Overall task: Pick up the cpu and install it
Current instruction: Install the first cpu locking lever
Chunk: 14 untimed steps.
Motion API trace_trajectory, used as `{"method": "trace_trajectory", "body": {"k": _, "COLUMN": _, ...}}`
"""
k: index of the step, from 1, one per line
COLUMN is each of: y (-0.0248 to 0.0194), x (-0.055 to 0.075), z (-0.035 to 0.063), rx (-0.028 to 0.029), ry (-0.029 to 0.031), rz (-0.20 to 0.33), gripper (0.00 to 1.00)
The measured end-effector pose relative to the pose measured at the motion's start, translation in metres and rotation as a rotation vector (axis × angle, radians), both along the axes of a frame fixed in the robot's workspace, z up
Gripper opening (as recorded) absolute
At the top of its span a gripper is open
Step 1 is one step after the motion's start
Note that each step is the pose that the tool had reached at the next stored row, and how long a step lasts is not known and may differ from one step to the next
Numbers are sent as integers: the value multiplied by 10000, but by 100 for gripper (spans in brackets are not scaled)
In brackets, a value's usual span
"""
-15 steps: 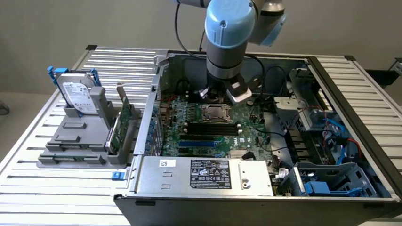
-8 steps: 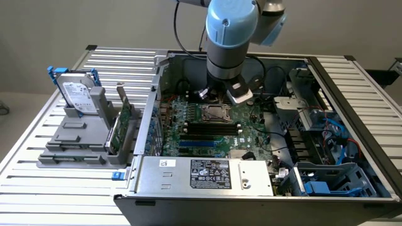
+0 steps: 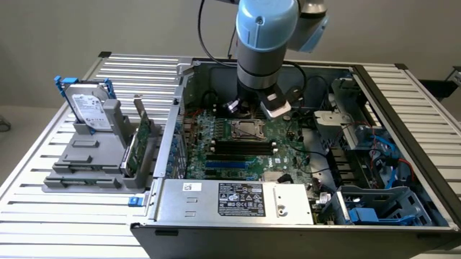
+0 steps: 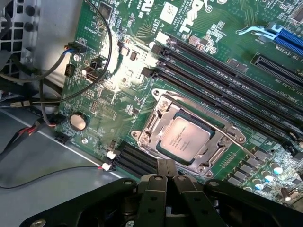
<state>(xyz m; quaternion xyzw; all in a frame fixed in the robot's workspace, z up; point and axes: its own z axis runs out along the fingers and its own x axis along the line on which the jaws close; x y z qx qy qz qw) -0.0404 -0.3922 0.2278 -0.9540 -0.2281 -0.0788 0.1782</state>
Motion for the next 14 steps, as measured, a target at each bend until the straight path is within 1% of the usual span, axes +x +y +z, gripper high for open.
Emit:
{"method": "trace_trajectory", "body": {"k": 1, "y": -3, "x": 0, "z": 3, "rx": -10, "ry": 1, "rz": -14, "gripper": 11}}
{"method": "trace_trajectory", "body": {"k": 2, "y": -3, "x": -1, "z": 3, "rx": -35, "ry": 1, "rz": -27, "gripper": 11}}
{"method": "trace_trajectory", "body": {"k": 3, "y": -4, "x": -3, "z": 3, "rx": -82, "ry": 3, "rz": -41, "gripper": 11}}
{"method": "trace_trajectory", "body": {"k": 4, "y": -4, "x": -5, "z": 3, "rx": -139, "ry": 3, "rz": -55, "gripper": 11}}
{"method": "trace_trajectory", "body": {"k": 8, "y": -4, "x": -14, "z": 3, "rx": -389, "ry": 4, "rz": -112, "gripper": 11}}
{"method": "trace_trajectory", "body": {"k": 11, "y": -4, "x": -20, "z": 3, "rx": -546, "ry": 12, "rz": -147, "gripper": 11}}
{"method": "trace_trajectory", "body": {"k": 12, "y": -4, "x": -21, "z": 3, "rx": -595, "ry": 17, "rz": -159, "gripper": 11}}
{"method": "trace_trajectory", "body": {"k": 13, "y": -4, "x": -22, "z": 3, "rx": -631, "ry": 25, "rz": -173, "gripper": 11}}
{"method": "trace_trajectory", "body": {"k": 14, "y": -4, "x": -22, "z": 2, "rx": -647, "ry": 37, "rz": -189, "gripper": 11}}
